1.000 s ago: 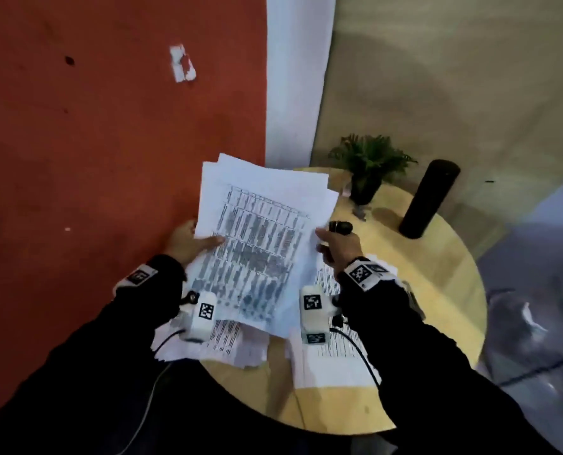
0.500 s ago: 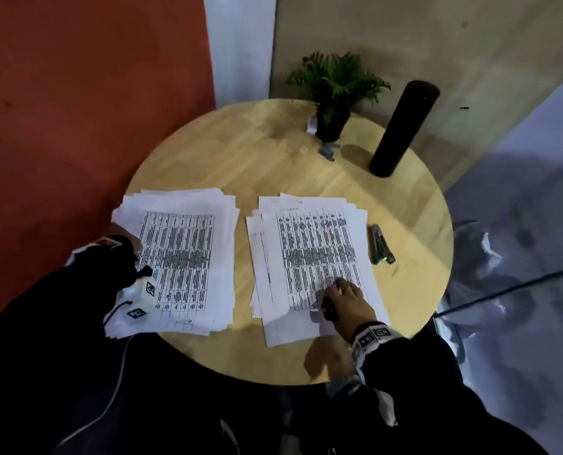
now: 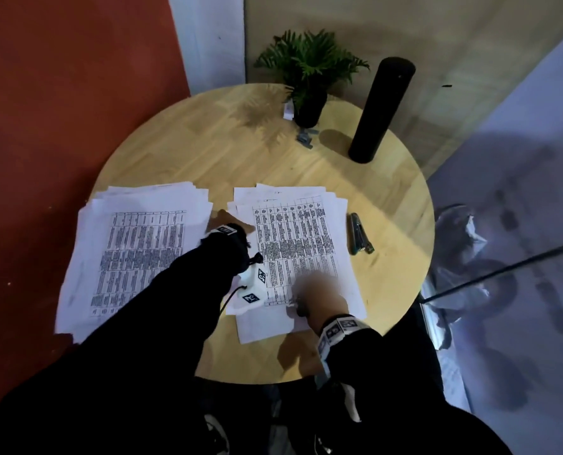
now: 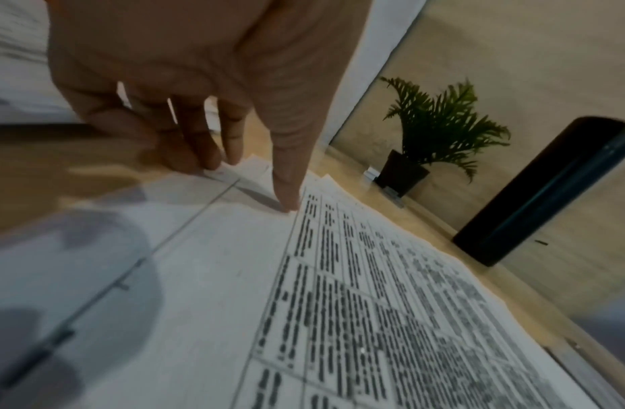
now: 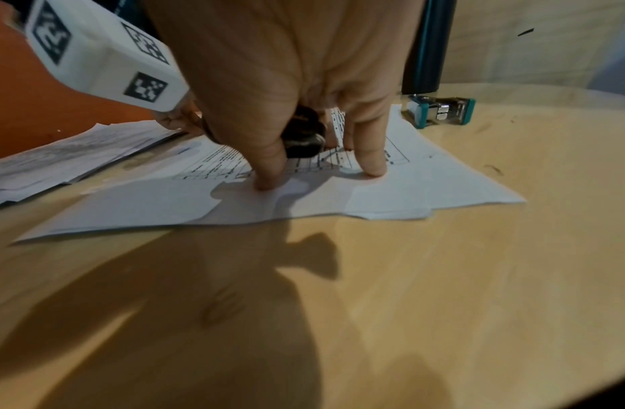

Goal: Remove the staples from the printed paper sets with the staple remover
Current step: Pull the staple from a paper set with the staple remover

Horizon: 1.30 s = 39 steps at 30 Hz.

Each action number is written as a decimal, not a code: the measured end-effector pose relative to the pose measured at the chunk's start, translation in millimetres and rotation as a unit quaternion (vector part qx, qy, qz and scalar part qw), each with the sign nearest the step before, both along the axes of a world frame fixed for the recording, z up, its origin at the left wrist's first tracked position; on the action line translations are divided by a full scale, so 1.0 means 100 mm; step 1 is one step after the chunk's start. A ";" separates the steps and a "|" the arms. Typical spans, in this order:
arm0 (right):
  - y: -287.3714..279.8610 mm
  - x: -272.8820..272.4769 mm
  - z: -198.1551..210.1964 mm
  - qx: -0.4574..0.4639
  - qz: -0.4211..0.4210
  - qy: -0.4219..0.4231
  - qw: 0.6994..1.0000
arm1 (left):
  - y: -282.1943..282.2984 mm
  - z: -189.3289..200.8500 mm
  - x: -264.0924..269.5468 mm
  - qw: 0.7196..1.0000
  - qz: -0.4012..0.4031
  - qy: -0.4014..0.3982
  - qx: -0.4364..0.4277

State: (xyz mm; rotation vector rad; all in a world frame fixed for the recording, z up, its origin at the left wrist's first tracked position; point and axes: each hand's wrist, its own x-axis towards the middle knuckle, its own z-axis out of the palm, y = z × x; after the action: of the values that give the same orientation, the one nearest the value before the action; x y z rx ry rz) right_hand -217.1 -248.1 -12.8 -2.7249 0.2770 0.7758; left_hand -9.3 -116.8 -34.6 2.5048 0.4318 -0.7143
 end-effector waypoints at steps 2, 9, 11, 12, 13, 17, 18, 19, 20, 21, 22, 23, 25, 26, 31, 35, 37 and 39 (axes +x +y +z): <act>0.00 0.01 -0.02 0.008 0.000 -0.001 1.000 | -0.03 -0.06 0.02 1.000 0.004 0.021 -0.008; 0.01 0.00 -0.03 0.022 -0.012 -0.009 1.000 | -0.16 0.10 0.09 0.997 -0.031 -0.025 0.066; 0.01 0.00 -0.02 0.022 -0.013 -0.007 1.000 | -0.15 0.10 0.10 0.990 -0.086 -0.017 0.108; 0.01 0.00 -0.03 0.019 -0.011 -0.006 1.000 | -0.13 0.10 0.10 0.989 -0.099 -0.014 0.110; 0.01 0.00 -0.03 0.016 -0.008 -0.008 1.000 | -0.11 0.08 0.10 0.989 -0.104 -0.018 0.105; 0.01 0.01 -0.04 0.013 -0.008 -0.015 1.000 | -0.05 0.04 0.14 0.993 -0.114 -0.006 0.035; 0.01 0.01 -0.03 0.015 -0.009 -0.017 1.000 | -0.05 0.05 0.12 0.995 -0.102 -0.005 0.005; 0.01 0.01 -0.04 0.018 -0.011 -0.018 1.000 | -0.06 0.06 0.08 0.996 -0.084 0.000 -0.022; 0.01 0.01 -0.04 0.019 -0.011 -0.017 1.000 | -0.05 0.11 0.01 0.997 -0.064 0.016 -0.037; 0.02 0.02 -0.03 0.017 -0.009 -0.016 1.000 | -0.02 0.13 -0.04 0.997 -0.051 0.038 -0.041; 0.02 0.02 -0.04 0.015 -0.007 -0.012 1.000 | 0.01 0.16 -0.11 0.996 -0.045 0.067 -0.045; 0.01 0.02 -0.04 0.013 -0.004 -0.009 1.000 | 0.04 0.15 -0.19 0.992 -0.039 0.101 -0.058; 0.01 0.03 -0.05 0.012 -0.001 -0.008 1.000 | 0.08 0.16 -0.38 0.984 -0.025 0.148 -0.093; 0.01 0.03 -0.06 0.011 -0.001 -0.008 1.000 | 0.09 0.15 -0.45 0.983 -0.016 0.152 -0.105; 0.00 0.02 -0.03 0.019 -0.002 -0.015 1.000 | 0.02 0.11 -0.56 0.979 0.031 0.072 -0.188; -0.15 0.19 -0.06 0.175 -0.114 -0.084 0.974 | 0.05 0.26 -0.62 0.964 0.050 0.015 -0.262; -0.26 0.30 0.03 0.244 -0.230 -0.214 0.917 | 0.10 0.38 -0.62 0.954 0.039 -0.017 -0.296; -0.46 0.43 0.17 0.268 -0.328 -0.288 0.859 | 0.15 0.55 -0.62 0.944 0.027 -0.061 -0.324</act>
State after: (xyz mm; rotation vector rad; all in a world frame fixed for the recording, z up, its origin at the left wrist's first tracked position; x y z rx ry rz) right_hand -174.3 -294.1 3.8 -1.9850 0.6754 -0.1535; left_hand -71.3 -101.5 19.9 1.8914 0.1765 -0.5598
